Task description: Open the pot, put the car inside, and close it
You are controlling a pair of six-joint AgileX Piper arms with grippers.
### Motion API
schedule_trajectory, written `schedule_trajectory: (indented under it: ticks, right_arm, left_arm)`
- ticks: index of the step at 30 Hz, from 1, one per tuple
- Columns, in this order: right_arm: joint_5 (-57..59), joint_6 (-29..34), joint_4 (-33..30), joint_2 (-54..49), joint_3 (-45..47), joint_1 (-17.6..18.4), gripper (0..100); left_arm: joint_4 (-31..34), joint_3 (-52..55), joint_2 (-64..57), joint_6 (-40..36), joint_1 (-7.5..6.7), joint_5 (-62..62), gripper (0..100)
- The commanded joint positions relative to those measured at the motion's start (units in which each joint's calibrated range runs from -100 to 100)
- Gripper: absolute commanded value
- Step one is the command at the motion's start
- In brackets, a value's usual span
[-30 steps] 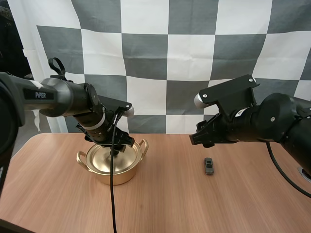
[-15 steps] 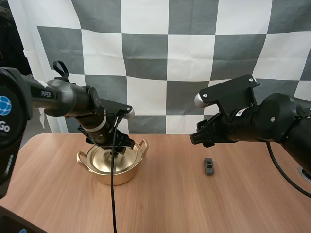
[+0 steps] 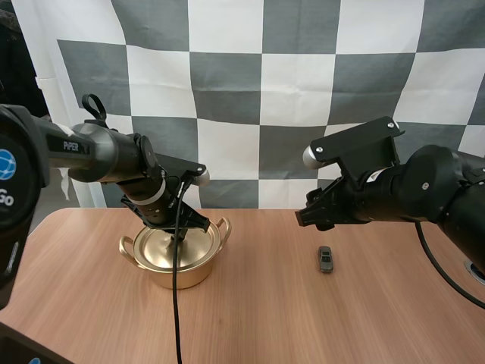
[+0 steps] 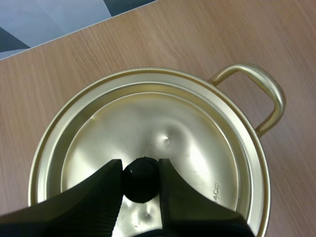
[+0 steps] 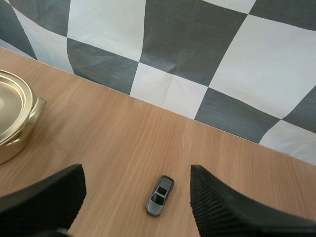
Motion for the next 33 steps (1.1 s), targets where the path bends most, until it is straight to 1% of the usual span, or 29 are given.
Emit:
schedule_trajectory:
  ticks: [1, 8, 13, 15, 18, 20, 23, 28, 31, 33]
  right_arm:
    - [-0.1, 0.0, 0.0, 0.0, 0.0, 0.0, 100]
    - [0.5, 0.0, -0.3, 0.0, 0.0, 0.0, 100]
    - [2.9, 0.2, -0.8, 0.1, 0.0, 0.0, 100]
    - [4.0, 0.6, -1.7, 0.4, 0.2, 0.0, 100]
    - [5.1, 3.6, -5.2, 2.5, 0.3, 0.0, 100]
    - [5.8, 5.5, -7.6, 4.6, 0.3, 0.0, 100]
    - [5.9, 6.9, -8.5, 8.1, 0.3, 0.0, 100]
    - [2.5, 8.2, -7.6, 17.6, 0.3, 0.0, 100]
    - [1.9, 8.2, -5.2, 23.7, 0.3, -0.2, 100]
    - [0.4, 8.2, -3.8, 27.6, 0.3, -1.1, 100]
  left_arm:
    - [0.0, 0.0, 0.0, 0.0, 0.00, -0.1, 0]
    - [0.0, 0.0, -0.4, 0.0, 0.00, -0.5, 0]
    - [0.0, -0.6, -4.1, 0.0, 0.00, -0.1, 0]
    - [0.0, -1.4, -6.2, 0.0, 0.00, 0.8, 0]
    - [0.0, -3.5, -9.5, 0.0, 0.00, 3.4, 0]
    - [0.0, -5.1, -12.2, 0.0, 0.00, 5.4, 0]
    - [0.0, -7.6, -16.7, 0.0, 0.00, 6.7, 0]
    - [0.0, -12.1, -25.3, -0.1, 0.00, 6.8, 0]
    - [-0.1, -14.4, -29.1, -0.1, 0.00, 7.1, 0]
    - [-0.3, -15.9, -31.1, -0.2, 0.00, 8.1, 0]
